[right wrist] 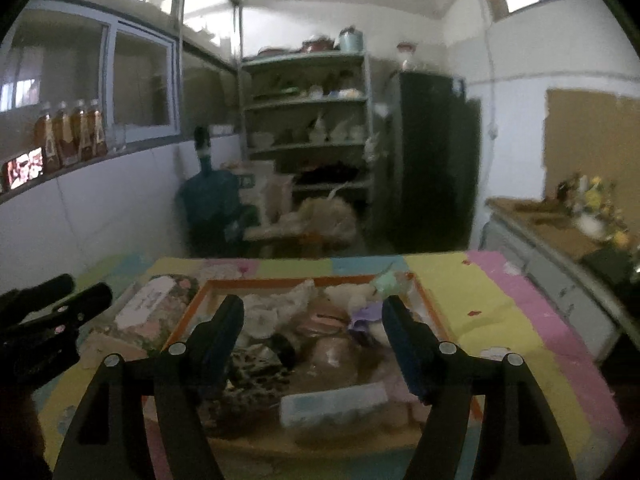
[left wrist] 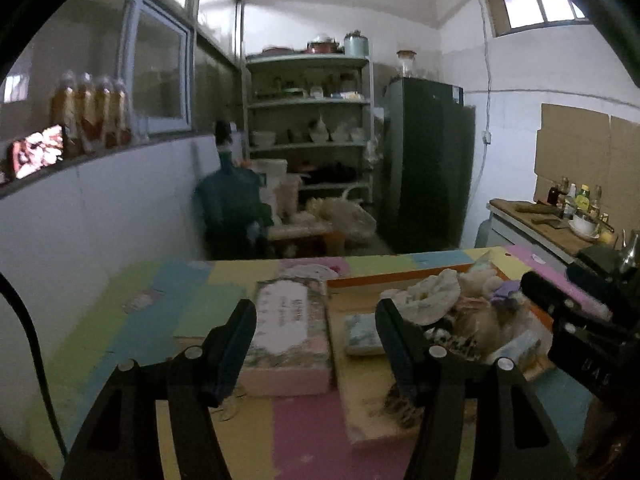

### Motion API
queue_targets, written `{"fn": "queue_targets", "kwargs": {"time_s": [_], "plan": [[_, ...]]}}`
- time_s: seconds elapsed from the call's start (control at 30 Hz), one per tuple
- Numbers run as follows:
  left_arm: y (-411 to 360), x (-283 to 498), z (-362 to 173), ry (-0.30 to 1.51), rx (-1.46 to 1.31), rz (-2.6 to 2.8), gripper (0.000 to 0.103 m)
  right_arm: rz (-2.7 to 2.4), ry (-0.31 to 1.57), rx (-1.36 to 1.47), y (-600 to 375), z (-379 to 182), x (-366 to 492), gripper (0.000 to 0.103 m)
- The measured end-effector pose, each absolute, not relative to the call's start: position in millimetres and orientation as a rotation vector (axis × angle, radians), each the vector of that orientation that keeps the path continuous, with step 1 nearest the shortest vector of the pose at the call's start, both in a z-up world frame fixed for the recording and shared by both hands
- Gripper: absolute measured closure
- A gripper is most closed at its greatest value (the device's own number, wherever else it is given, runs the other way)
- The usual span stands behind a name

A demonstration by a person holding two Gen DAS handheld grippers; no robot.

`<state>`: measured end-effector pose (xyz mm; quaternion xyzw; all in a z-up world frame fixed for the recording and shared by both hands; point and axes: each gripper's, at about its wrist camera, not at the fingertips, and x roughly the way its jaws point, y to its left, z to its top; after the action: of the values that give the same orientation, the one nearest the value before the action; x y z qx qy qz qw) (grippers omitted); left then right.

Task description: Organize soft objects

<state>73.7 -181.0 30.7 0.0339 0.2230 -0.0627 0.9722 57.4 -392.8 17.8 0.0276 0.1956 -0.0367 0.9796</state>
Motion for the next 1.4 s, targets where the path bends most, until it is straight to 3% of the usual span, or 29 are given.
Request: {"fn": "queue_targets", "kwargs": {"time_s": [0.8,1.4], "plan": [[-88,-59,20,0.405,-0.007,-0.120,0.041,-0.135,0.347,0.117,-278,10,-85,0.026],[-90,-106,25,0.362,0.004,-0.078,0.041,-0.134,0.280,0.076,-272,18,-138,0.026]]}}
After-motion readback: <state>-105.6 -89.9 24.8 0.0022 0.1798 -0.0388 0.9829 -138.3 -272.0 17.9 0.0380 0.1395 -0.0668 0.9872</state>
